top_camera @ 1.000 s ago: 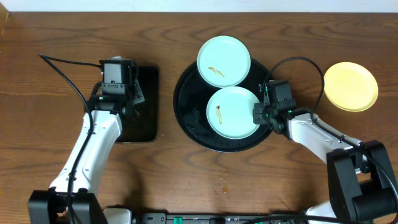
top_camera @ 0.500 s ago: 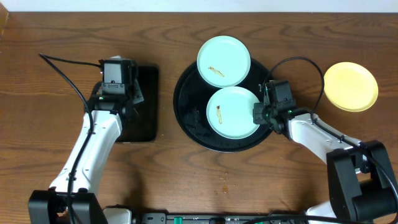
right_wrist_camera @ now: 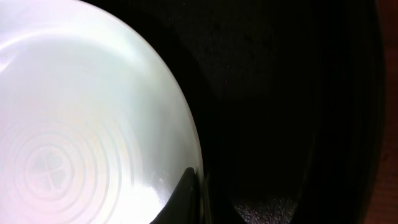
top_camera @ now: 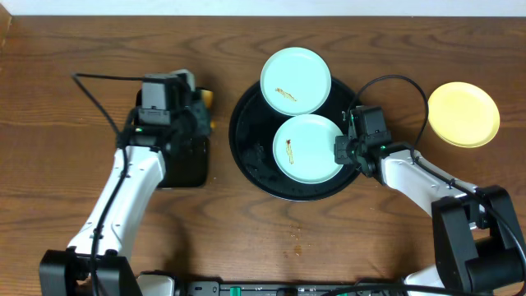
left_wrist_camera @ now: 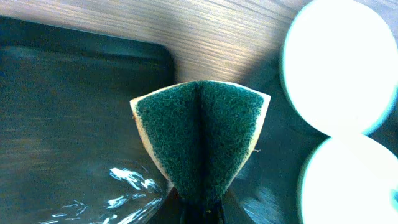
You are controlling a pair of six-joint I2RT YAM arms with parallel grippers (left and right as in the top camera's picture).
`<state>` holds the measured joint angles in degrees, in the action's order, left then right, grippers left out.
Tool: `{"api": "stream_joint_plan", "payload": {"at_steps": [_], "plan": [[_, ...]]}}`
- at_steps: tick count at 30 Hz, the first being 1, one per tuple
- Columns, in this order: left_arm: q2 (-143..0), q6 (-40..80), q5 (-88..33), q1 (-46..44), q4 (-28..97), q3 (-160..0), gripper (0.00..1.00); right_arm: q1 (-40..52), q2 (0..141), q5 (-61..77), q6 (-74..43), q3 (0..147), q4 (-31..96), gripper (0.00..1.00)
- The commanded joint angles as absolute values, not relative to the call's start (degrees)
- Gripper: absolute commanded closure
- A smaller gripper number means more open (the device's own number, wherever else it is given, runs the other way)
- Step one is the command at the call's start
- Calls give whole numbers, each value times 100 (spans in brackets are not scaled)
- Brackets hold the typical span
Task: Clean dirty plates on tray and stack at the side
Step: 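Lift sponge from tray and carry it to the green plate, then scrub green plate surface with sponge while right gripper holds rim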
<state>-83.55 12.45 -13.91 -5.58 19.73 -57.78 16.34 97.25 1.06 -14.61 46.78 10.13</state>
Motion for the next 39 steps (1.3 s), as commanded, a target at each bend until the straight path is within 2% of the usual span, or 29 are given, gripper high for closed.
{"api": "stream_joint_plan", "payload": {"at_steps": [1, 8, 12, 17, 31, 39], "plan": [[-8289, 1149, -2206, -1055, 2001, -5808, 92, 1767, 9817, 23, -1450, 4633, 1004, 99], [-8525, 1562, -2088, -2134, 1957, -5808, 92, 1800, 9817, 217, -1457, 4633, 1007, 99], [-8761, 1625, -1367, -2670, 1959, -5808, 93, 1879, 9817, 613, -1796, 4633, 967, 99], [-9078, 1623, -687, -3070, 1935, -5808, 93, 1953, 9817, 410, -1811, 4633, 965, 99], [-10283, 1848, -550, -3223, 1066, -5808, 93, 1953, 9817, 322, -1815, 4633, 985, 99], [-10523, 2182, -554, -3223, 972, -5808, 92, 1953, 9817, 320, -1813, 4633, 974, 99]]}}
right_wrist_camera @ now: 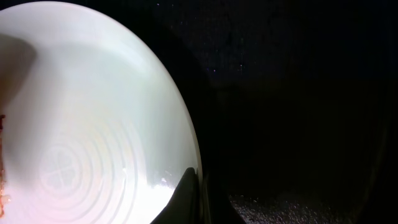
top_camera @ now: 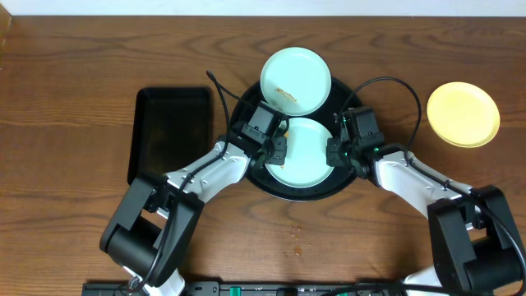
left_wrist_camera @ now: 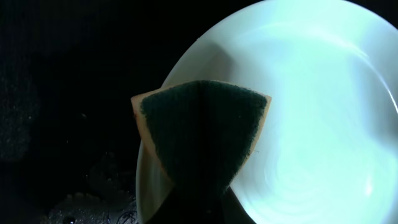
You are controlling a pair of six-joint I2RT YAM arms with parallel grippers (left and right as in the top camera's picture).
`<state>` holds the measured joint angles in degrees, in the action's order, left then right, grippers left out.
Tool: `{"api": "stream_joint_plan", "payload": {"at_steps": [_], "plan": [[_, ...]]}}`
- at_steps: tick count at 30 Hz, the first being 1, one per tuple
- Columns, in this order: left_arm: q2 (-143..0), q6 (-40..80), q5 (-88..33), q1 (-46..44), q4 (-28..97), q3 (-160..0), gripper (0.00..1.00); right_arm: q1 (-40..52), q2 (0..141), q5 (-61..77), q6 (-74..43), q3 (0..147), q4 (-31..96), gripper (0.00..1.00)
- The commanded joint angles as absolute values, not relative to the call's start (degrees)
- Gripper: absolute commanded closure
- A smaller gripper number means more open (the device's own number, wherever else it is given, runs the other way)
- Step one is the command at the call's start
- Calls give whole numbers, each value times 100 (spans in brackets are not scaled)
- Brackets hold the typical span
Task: Clean dirty plates on tray and stack at the side
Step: 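Scrub green plate surface with sponge while right gripper holds rim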
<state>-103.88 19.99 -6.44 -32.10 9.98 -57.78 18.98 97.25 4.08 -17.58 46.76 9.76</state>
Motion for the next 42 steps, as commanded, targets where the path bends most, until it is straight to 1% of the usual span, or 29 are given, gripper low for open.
{"api": "stream_joint_plan", "payload": {"at_steps": [1, 6, 12, 17, 23, 27, 29, 32, 39, 42], "plan": [[-10556, 2185, -554, -3223, 969, -5808, 92, 1953, 9817, 320, -1813, 4633, 974, 99], [-10831, 2600, -860, -3223, 917, -5808, 92, 1953, 9817, 318, -1813, 4633, 967, 99], [-10973, 2742, -1048, -3223, 930, -5808, 92, 1953, 9817, 318, -1815, 4633, 963, 99], [-10973, 2919, -1909, -3223, 930, -5808, 92, 1953, 9817, 281, -1817, 4633, 963, 99], [-10973, 3203, -2274, -3223, 882, -5808, 92, 1953, 9817, 281, -1817, 4633, 963, 99], [-10973, 3201, -2755, -3203, 489, -5808, 92, 1953, 9817, 281, -1817, 4633, 965, 99], [-10962, 3203, -3190, -3142, 196, -5857, 92, 1955, 9817, 281, -1817, 4633, 963, 99], [-10873, 3199, -3538, -3024, 202, -6069, 93, 1955, 9817, 281, -1817, 4633, 963, 99], [-10392, 3177, -3415, -2786, 510, -6171, 93, 1953, 9817, 281, -1817, 4633, 963, 99], [-10335, 2974, -2775, -2766, 840, -6169, 93, 1953, 9817, 281, -1817, 4633, 963, 99]]}}
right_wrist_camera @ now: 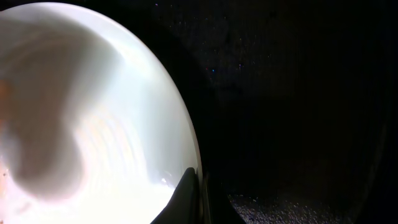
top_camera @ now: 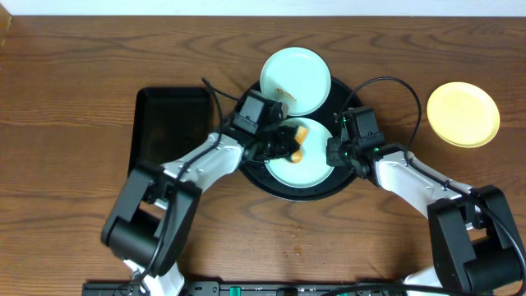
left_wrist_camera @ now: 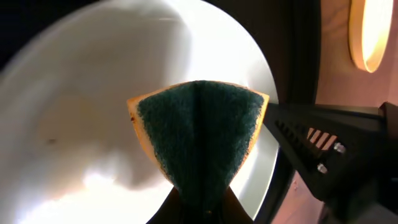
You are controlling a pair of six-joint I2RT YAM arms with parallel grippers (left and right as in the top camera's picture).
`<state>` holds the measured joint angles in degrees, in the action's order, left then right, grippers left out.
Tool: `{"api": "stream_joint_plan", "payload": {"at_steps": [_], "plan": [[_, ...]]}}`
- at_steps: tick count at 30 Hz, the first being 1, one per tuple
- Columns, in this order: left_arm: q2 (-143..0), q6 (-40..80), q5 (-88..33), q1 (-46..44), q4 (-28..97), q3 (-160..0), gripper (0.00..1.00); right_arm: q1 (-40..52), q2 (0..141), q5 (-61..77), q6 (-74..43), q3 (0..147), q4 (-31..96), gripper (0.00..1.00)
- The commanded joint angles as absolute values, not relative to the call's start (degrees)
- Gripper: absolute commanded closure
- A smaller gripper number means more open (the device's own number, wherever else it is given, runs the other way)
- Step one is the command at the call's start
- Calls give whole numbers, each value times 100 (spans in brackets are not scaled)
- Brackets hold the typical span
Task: Clean dirty plates on tray and stack at the side
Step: 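Scrub green plate surface with sponge while right gripper holds rim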
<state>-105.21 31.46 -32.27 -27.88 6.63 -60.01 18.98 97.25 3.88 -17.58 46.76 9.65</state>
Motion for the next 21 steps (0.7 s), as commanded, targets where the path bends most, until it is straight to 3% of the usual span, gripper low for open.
{"api": "stream_joint_plan", "payload": {"at_steps": [1, 9, 17, 21], "plan": [[-10344, 2912, -2547, -2773, 945, -6167, 93, 1953, 9817, 281, -1817, 4633, 963, 99], [-10652, 2812, -1424, -2943, 1125, -5944, 92, 1953, 9817, 281, -1817, 4633, 963, 99], [-10873, 3083, -1509, -2971, 1328, -5944, 92, 1953, 9817, 281, -1817, 4633, 958, 99], [-10873, 3190, -2386, -2978, 1225, -5946, 92, 1953, 9817, 281, -1815, 4633, 956, 99]]}}
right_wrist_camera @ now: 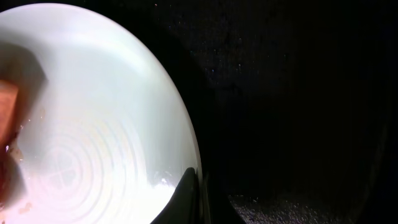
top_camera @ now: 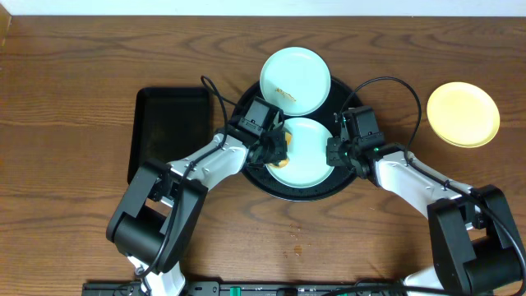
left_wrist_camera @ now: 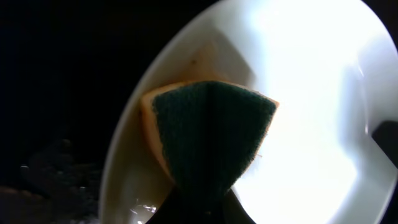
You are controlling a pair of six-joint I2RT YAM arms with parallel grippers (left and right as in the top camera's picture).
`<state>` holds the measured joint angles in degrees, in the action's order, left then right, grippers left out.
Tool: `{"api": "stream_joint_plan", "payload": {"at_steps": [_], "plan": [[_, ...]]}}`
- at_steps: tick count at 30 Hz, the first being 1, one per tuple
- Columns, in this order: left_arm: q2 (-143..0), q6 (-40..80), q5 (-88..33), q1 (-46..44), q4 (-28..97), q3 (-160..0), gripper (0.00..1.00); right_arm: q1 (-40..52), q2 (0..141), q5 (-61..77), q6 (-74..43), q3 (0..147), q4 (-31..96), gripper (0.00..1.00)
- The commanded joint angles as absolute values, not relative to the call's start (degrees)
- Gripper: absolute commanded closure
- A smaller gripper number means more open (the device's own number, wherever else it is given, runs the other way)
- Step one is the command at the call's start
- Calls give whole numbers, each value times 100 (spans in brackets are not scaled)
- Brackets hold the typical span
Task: Clean dirty plates on tray and stack at the side
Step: 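Scrub green plate surface with sponge while right gripper holds rim, then move sponge back over black tray with left gripper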
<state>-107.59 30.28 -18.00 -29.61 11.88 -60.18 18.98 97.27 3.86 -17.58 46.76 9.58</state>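
Two pale green plates lie on the round black tray [top_camera: 255, 179]. The near plate [top_camera: 306, 154] is in the tray's middle; the far plate [top_camera: 296, 80], with an orange-brown smear, rests on the tray's back rim. My left gripper [top_camera: 276, 150] is shut on a folded yellow-and-green sponge [left_wrist_camera: 211, 130], pressed on the near plate's left part [left_wrist_camera: 292, 93]. My right gripper [top_camera: 335, 151] is shut on that plate's right rim [right_wrist_camera: 193, 155], holding it. Small brown crumbs show on the plate at the left in the right wrist view.
A clean yellow plate [top_camera: 463, 113] sits on the table at the right. A black rectangular tray [top_camera: 168, 131] lies left of the round tray. A few crumbs [top_camera: 297, 232] lie on the wood in front.
My left gripper has moved the sponge from the plate's upper middle to its left edge. The right gripper keeps its grip on the rim, unmoved.
At first my left gripper held the sponge over the black rectangular tray, while the right held the near plate's rim. Then the sponge was at the plate's left edge, later near its middle over the smear, and now at the left edge again; the smear no longer shows.
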Motion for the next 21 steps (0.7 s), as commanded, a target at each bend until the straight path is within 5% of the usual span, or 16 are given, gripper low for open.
{"api": "stream_joint_plan", "payload": {"at_steps": [1, 8, 16, 21], "plan": [[-10873, 3210, -2696, -2978, 1125, -5946, 92, 1953, 9817, 281, -1817, 4633, 956, 99], [-10840, 3424, -4482, -2915, 333, -6099, 92, 1953, 9817, 281, -1815, 4633, 956, 99], [-10368, 3356, -4587, -2080, 401, -6429, 92, 1953, 9817, 281, -1815, 4633, 956, 98], [-9918, 2744, -4401, -1175, 1055, -6429, 92, 1953, 9817, 281, -1815, 4633, 952, 87]]}}
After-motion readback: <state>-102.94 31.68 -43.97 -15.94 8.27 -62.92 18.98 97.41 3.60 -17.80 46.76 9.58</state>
